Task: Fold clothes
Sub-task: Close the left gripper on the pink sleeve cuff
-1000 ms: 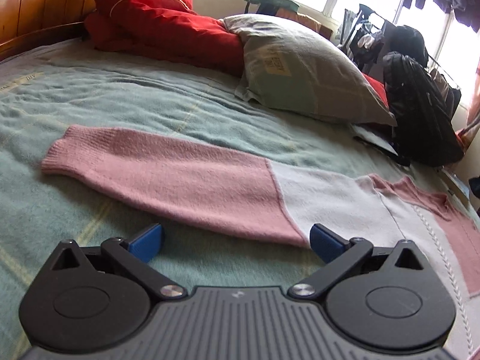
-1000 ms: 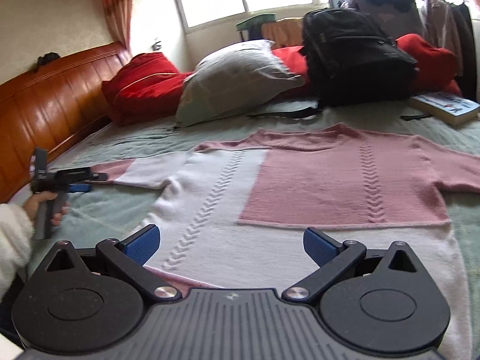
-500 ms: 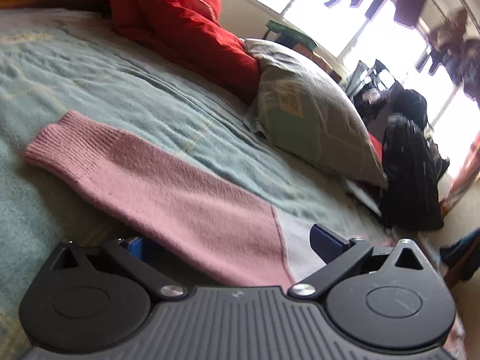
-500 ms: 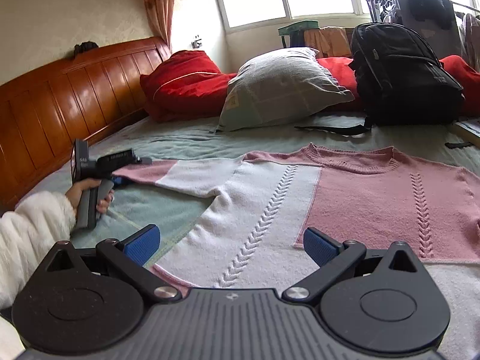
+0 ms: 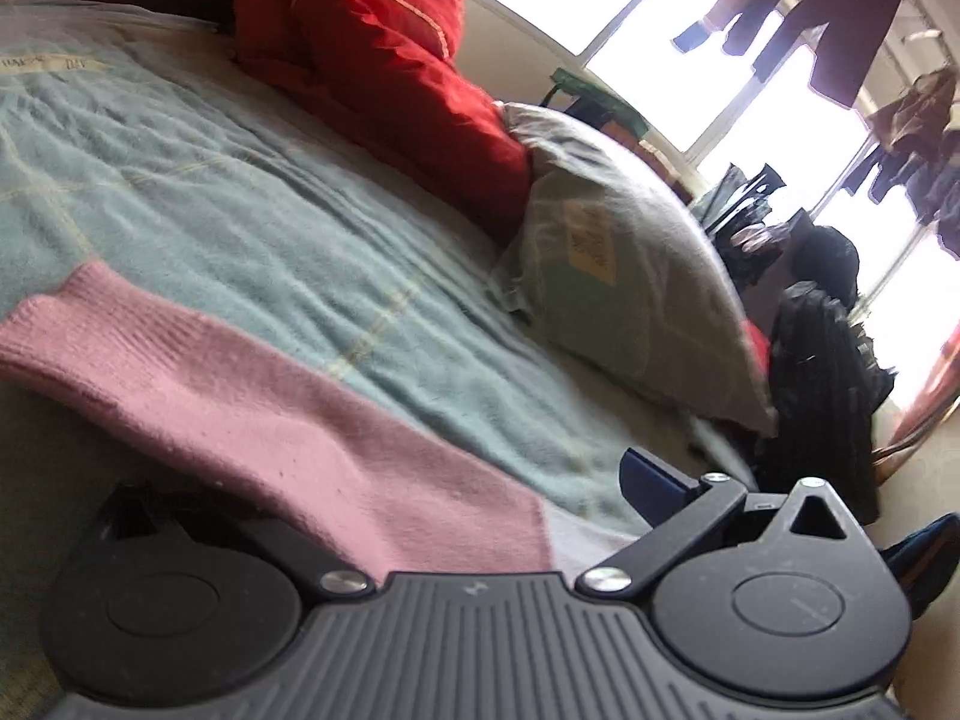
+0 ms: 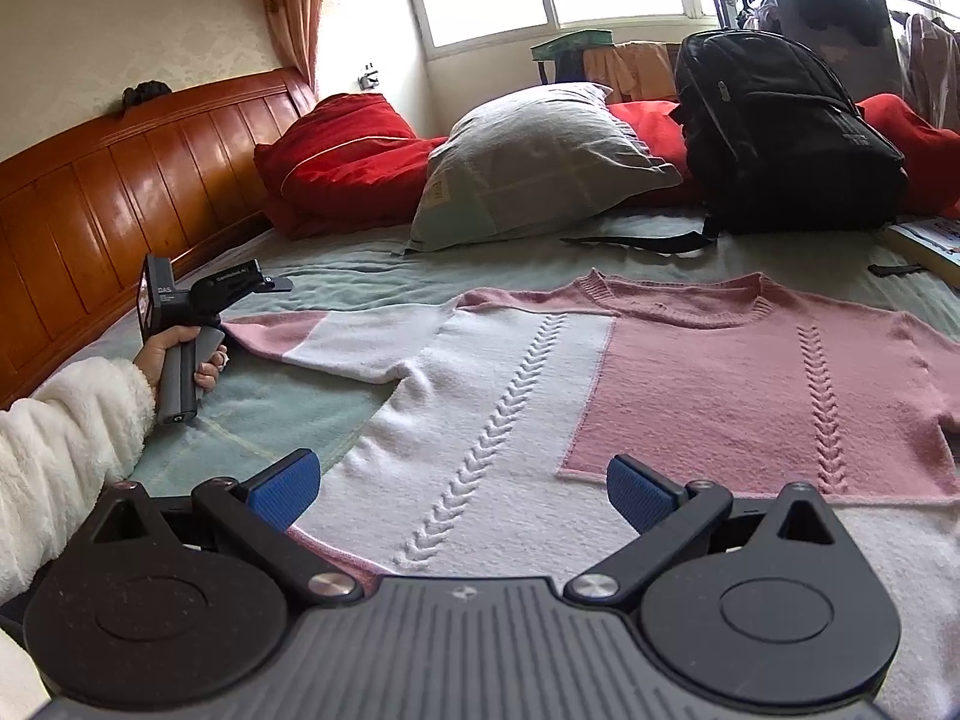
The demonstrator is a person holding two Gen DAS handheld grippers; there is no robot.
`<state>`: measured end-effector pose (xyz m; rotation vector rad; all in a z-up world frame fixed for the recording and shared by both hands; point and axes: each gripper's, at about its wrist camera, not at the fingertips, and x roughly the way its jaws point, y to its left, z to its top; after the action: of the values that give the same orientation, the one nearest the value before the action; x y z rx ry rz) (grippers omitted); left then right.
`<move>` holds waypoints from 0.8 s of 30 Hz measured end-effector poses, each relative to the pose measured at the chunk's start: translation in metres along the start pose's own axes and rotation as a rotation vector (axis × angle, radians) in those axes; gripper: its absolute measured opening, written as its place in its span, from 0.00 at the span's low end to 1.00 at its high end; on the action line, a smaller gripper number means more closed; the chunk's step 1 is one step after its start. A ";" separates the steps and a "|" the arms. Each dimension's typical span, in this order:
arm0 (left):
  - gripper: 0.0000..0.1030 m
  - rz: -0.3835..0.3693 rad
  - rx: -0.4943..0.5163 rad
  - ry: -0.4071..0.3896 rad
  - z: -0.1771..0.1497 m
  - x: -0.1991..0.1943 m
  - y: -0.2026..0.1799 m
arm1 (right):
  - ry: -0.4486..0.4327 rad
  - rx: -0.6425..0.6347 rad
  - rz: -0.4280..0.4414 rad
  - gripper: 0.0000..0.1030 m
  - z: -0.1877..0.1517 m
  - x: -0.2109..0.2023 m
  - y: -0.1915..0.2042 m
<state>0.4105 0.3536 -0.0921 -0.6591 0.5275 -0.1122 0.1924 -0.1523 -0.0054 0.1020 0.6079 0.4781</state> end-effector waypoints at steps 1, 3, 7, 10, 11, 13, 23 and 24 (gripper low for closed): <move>0.99 -0.011 -0.006 -0.007 0.002 -0.002 -0.001 | 0.000 0.001 0.001 1.00 0.000 0.000 0.000; 0.99 -0.023 -0.017 -0.016 0.005 -0.004 -0.004 | 0.002 -0.002 0.004 1.00 0.000 0.000 0.001; 0.99 -0.034 0.004 -0.023 0.011 -0.008 -0.017 | -0.003 -0.011 0.012 1.00 -0.002 -0.004 0.003; 0.99 -0.044 0.020 -0.029 0.012 -0.014 -0.029 | -0.010 -0.013 0.011 1.00 -0.003 -0.009 0.001; 0.99 -0.047 0.025 -0.028 0.012 -0.015 -0.033 | -0.012 -0.014 0.009 1.00 -0.004 -0.012 0.001; 0.99 -0.054 0.035 -0.024 0.013 -0.019 -0.041 | -0.012 -0.013 0.005 1.00 -0.004 -0.016 -0.002; 0.99 -0.079 0.079 0.006 0.011 -0.028 -0.081 | 0.092 -0.048 -0.046 1.00 -0.017 -0.028 -0.007; 0.99 -0.083 0.080 0.008 0.011 -0.029 -0.085 | 0.091 -0.049 -0.047 1.00 -0.018 -0.030 -0.007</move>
<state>0.3967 0.3003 -0.0204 -0.6029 0.5012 -0.2126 0.1635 -0.1732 -0.0057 0.0199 0.6855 0.4537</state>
